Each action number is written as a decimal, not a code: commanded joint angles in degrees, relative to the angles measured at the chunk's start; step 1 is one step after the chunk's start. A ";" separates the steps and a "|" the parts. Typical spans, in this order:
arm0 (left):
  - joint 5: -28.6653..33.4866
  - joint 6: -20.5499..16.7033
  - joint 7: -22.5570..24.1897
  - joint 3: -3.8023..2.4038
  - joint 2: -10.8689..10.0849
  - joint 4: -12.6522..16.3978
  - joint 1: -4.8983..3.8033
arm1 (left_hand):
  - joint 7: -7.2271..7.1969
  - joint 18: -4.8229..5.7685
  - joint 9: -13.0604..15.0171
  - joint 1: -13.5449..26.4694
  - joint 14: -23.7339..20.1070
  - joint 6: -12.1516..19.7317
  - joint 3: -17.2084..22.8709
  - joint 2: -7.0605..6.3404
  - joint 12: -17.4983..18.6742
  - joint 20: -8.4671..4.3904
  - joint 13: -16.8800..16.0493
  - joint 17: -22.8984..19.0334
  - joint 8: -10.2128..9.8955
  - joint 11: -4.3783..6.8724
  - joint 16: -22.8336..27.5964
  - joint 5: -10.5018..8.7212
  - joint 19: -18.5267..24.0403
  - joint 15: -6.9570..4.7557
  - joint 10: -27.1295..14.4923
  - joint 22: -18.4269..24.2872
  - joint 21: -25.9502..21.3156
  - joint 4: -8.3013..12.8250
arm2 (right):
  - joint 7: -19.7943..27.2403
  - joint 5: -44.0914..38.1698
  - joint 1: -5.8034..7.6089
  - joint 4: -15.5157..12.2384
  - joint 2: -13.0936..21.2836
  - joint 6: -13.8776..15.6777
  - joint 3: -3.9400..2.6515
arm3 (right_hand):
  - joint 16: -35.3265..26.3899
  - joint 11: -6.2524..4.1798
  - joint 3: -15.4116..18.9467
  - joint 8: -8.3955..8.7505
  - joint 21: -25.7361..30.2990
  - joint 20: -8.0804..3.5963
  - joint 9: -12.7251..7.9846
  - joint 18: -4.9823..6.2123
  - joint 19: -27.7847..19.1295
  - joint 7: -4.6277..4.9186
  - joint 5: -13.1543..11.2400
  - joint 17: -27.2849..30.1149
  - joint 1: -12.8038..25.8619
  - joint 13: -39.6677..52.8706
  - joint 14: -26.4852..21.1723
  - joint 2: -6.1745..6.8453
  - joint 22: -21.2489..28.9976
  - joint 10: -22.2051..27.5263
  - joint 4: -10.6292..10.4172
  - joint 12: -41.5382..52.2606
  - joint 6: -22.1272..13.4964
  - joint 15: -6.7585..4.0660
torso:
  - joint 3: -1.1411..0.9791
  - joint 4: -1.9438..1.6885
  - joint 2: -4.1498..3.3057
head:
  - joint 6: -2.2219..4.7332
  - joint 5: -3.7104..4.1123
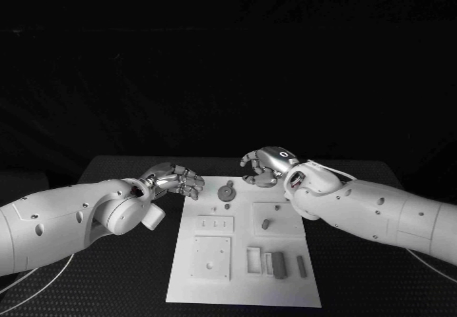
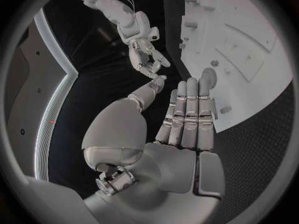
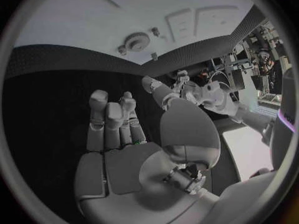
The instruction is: Assemble the parts on the task board
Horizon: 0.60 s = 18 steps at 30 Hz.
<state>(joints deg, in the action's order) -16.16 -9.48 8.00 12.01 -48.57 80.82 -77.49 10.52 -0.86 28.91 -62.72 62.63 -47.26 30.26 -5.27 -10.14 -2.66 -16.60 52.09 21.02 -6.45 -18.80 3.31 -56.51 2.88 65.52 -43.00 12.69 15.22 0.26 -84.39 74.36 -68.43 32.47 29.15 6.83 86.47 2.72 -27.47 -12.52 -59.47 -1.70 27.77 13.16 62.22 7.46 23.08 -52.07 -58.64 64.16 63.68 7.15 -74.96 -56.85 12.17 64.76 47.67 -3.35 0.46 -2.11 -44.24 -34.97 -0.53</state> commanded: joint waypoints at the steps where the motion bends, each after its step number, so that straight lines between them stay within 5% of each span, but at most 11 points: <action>1: -0.13 0.82 0.99 -0.01 0.16 -0.70 -0.05 | -0.06 0.17 0.12 0.64 0.23 0.22 -0.05 0.03 0.20 -0.01 -0.16 0.11 -0.26 0.00 0.38 -0.24 0.07 0.16 0.01 -0.10 -0.24 -0.28 | 7.35 9.27 0.58 -0.85 2.38 -3.47 -0.48 | -0.24 0.37 0.07 -0.40 0.29 0.06 -0.07 1.84 -0.59 2.04 0.34 0.06 -0.46 -0.07 -0.58 -0.40 -0.83 0.53 0.74 0.29 -0.44 0.35 | -0.49 0.77 0.35 | 0.05 -0.39; 8: -0.12 1.32 1.42 0.19 0.45 -2.12 0.01 | -0.39 0.16 0.33 0.69 0.34 -0.55 -0.03 0.25 -0.10 -0.01 -0.55 0.36 0.10 0.38 0.64 -0.23 0.03 0.15 0.81 -0.22 -0.36 -0.34 | 10.17 11.29 0.94 0.63 6.23 -8.16 -0.63 | -0.50 0.46 0.05 -0.65 0.65 0.47 -0.13 1.84 -1.28 2.09 0.35 0.07 -1.59 -0.19 -1.32 -0.67 -0.88 1.39 2.19 0.25 -0.25 0.51 | -1.34 1.81 0.80 | 0.34 -0.84; 11: 1.20 1.36 1.44 0.19 0.47 -2.08 0.07 | -0.41 0.17 0.34 0.69 0.34 -0.57 -0.04 0.25 -0.09 -0.01 -0.56 0.37 0.10 0.38 0.66 -0.23 0.04 0.15 0.81 -0.23 -0.37 -0.33 | 10.98 11.73 0.93 1.63 6.66 -10.06 -0.61 | -0.80 0.44 0.06 -0.77 0.95 0.76 -0.15 1.84 -1.67 2.07 0.37 0.17 -1.85 -0.34 -1.76 -0.70 -0.84 1.84 2.56 0.13 -0.19 0.49 | -1.58 2.05 0.83 | 0.44 -0.34; 16: 2.17 1.54 1.55 0.20 0.69 -2.09 0.30 | -0.29 0.16 0.26 0.72 0.40 -0.24 -0.06 0.28 0.20 -0.01 -0.56 0.50 -0.16 0.23 0.81 -0.23 0.00 0.15 0.47 -0.29 -0.44 -0.27 | 10.56 9.39 0.70 2.95 7.51 -11.25 -0.59 | -1.17 0.52 -0.09 -0.88 1.31 1.05 -0.20 1.84 -1.99 2.15 0.37 0.35 -2.68 -0.63 -2.13 -0.82 -0.78 2.17 3.24 -0.01 -0.22 0.56 | -2.44 2.54 0.84 | 0.73 0.55; 17: 2.17 1.58 1.53 0.20 0.70 -2.10 0.34 | -0.29 0.16 0.26 0.72 0.40 -0.23 -0.06 0.28 0.21 -0.01 -0.56 0.51 -0.17 0.22 0.82 -0.23 0.00 0.15 0.45 -0.30 -0.44 -0.27 | 9.94 7.94 0.58 3.15 7.60 -11.48 -0.59 | -1.23 0.54 -0.15 -0.90 1.38 1.10 -0.22 1.84 -2.05 2.17 0.38 0.37 -2.90 -0.68 -2.19 -0.91 -0.77 2.24 3.39 -0.03 -0.23 0.57 | -2.49 2.58 0.85 | 0.74 0.66; 18: 2.17 1.64 1.52 0.20 0.69 -2.08 0.39 | -0.27 0.15 0.25 0.72 0.41 -0.18 -0.06 0.28 0.26 -0.02 -0.56 0.53 -0.20 0.19 0.84 -0.23 -0.01 0.15 0.39 -0.31 -0.45 -0.25 | 9.85 6.23 0.28 3.69 7.68 -11.96 -0.58 | -1.39 0.59 -0.25 -0.89 1.54 1.24 -0.26 1.84 -2.17 2.22 0.38 0.45 -3.21 -0.82 -2.37 -1.19 -0.74 2.43 3.51 -0.12 -0.33 0.61 | -2.29 2.55 0.85 | 0.75 0.89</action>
<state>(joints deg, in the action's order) -15.12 -9.02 8.51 12.23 -47.95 78.68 -77.16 10.20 -0.86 29.19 -62.49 62.63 -47.58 30.26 -5.04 -10.14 -2.66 -17.07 52.53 21.02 -6.14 -18.17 3.31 -56.51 2.88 65.82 -43.25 12.46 15.22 9.27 -74.76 74.91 -65.06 40.12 20.52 6.22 85.30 3.36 -27.79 -13.18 -58.23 -0.51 27.56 12.75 60.37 8.55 23.08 -51.66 -61.49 63.41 61.70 5.96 -74.96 -54.75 15.35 64.76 46.59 -2.82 -1.63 0.23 -43.42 -34.29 -0.01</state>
